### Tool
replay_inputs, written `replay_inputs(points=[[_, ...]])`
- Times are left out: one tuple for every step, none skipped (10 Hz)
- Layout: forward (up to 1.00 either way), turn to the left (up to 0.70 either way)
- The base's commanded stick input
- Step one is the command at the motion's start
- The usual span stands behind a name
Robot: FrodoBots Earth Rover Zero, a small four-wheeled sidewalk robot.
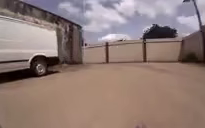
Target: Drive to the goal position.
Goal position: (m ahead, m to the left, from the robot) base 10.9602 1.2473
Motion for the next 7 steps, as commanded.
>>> replay_inputs(points=[[0.85, 0.0], [0.85, 0.0], [0.85, 0.0], [0.85, 0.0], [0.85, 0.0], [0.85, 0.0], [0.85, 0.0]])
